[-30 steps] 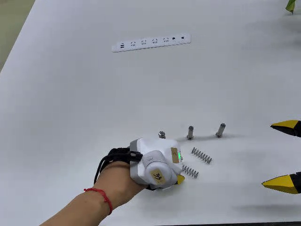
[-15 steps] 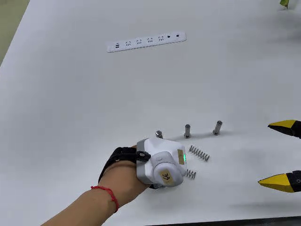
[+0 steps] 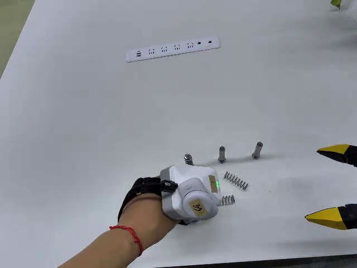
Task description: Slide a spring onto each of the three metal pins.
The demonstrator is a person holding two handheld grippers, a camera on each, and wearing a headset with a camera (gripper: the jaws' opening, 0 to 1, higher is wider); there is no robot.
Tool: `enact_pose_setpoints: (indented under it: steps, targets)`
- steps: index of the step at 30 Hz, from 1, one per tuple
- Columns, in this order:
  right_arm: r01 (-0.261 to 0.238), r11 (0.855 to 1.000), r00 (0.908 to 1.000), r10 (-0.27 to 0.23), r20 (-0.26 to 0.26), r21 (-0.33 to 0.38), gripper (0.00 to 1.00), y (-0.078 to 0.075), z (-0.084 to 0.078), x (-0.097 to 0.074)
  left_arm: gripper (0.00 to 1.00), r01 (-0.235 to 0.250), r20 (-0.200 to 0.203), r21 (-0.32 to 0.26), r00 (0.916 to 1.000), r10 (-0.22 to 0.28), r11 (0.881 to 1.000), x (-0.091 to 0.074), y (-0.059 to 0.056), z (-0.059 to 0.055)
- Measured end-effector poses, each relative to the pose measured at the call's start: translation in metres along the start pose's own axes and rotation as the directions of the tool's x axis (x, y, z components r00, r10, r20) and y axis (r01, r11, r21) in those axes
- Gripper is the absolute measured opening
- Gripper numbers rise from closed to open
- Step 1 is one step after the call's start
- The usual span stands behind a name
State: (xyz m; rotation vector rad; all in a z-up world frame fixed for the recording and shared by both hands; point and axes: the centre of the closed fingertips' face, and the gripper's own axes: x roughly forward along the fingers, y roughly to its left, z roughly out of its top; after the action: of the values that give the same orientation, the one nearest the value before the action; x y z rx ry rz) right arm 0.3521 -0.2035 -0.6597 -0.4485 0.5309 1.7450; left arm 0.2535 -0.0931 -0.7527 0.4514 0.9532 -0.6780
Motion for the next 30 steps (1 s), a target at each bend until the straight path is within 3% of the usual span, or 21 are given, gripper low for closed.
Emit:
enact_pose_setpoints:
  steps: [8, 11, 17, 19, 23, 28, 29, 30]
  targets:
    - [-0.009, 1.0, 0.9999, 0.009, 0.005, 0.006, 0.78, 0.005, 0.001, 0.004, 0.1, 0.019, 0.021, -0.032, 0.9996, -0.019, 0.999, -0.002, -0.007, 0.003]
    - [-0.02, 1.0, 0.9998, 0.02, 0.007, 0.007, 0.78, 0.011, 0.003, 0.007, 0.1, 0.018, 0.047, -0.057, 0.9987, -0.016, 0.998, -0.006, -0.01, 0.008]
    - [-0.035, 0.999, 0.9991, 0.035, 0.025, 0.02, 0.77, 0.019, 0.011, 0.01, 0.1, 0.008, 0.141, -0.124, 0.99, 0.01, 0.992, -0.022, -0.013, 0.025]
    - [-0.037, 0.999, 0.9983, 0.035, 0.046, 0.029, 0.76, 0.021, 0.019, 0.009, 0.1, 0.0, 0.177, -0.152, 0.9838, 0.027, 0.988, -0.03, -0.012, 0.03]
    - [-0.043, 0.997, 0.9955, 0.038, 0.087, 0.057, 0.73, 0.025, 0.036, 0.011, 0.1, -0.009, 0.258, -0.216, 0.9638, 0.066, 0.976, -0.046, -0.009, 0.043]
    - [-0.063, 0.993, 0.9872, 0.047, 0.153, 0.105, 0.66, 0.028, 0.055, 0.017, 0.1, -0.018, 0.328, -0.252, 0.9389, 0.103, 0.967, -0.064, -0.007, 0.058]
    - [-0.067, 0.991, 0.9838, 0.046, 0.173, 0.116, 0.64, 0.03, 0.061, 0.018, 0.1, -0.017, 0.354, -0.266, 0.9283, 0.114, 0.964, -0.069, -0.007, 0.063]
    - [-0.075, 0.989, 0.9803, 0.049, 0.191, 0.131, 0.62, 0.032, 0.066, 0.02, 0.1, -0.015, 0.367, -0.273, 0.9227, 0.118, 0.962, -0.07, -0.006, 0.066]
